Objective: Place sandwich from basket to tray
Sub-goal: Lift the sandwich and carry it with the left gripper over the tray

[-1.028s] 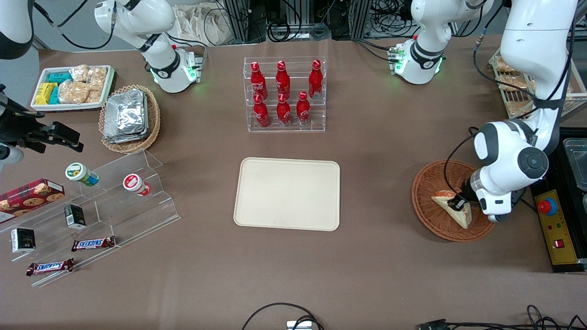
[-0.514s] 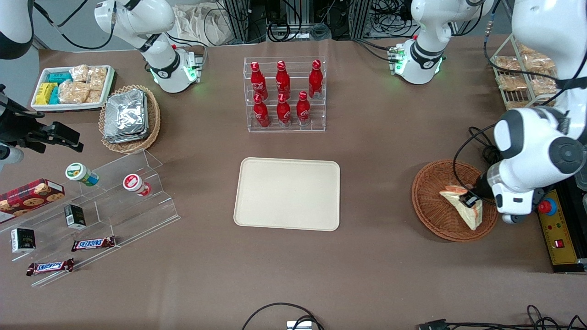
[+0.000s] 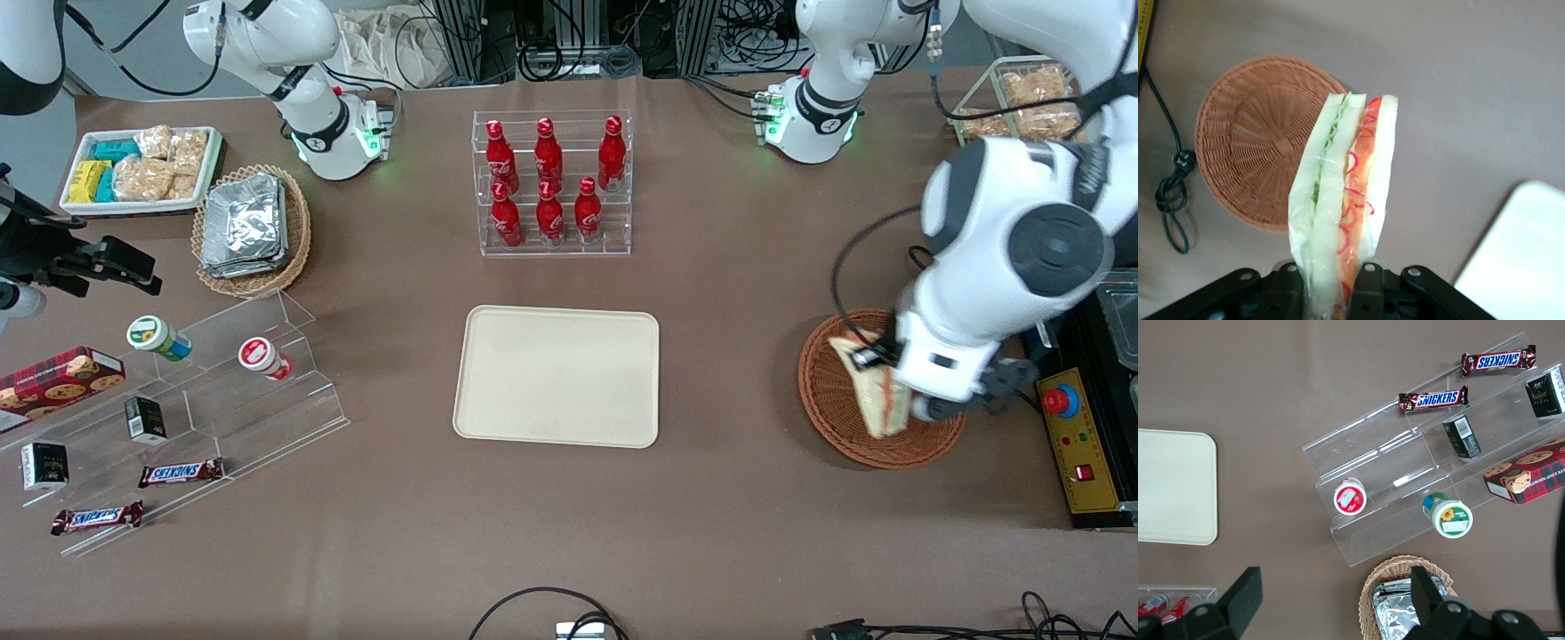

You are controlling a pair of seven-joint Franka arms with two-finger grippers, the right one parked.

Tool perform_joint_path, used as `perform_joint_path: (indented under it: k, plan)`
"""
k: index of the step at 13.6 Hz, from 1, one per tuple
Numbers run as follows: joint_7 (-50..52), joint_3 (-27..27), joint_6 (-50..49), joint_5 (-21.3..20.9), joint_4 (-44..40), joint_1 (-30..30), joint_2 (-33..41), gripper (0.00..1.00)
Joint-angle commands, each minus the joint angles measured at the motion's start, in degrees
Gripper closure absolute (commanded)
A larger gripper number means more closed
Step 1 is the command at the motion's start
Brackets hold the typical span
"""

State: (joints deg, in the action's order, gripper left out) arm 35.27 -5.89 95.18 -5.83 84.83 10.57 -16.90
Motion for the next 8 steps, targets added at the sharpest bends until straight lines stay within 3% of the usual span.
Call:
perform_joint_path:
  k: [1,5,8]
  plan:
    - [0.24,0.53,-4.73,-1.11,-7.55,7.33,-3.4,1.0]
    - [-0.64,0.27,-3.59,-0.67,-10.99,13.23,-8.23,1.0]
    - [-0.73,-3.41,-1.41,2.75,-11.17,13.6,-11.56,1.0]
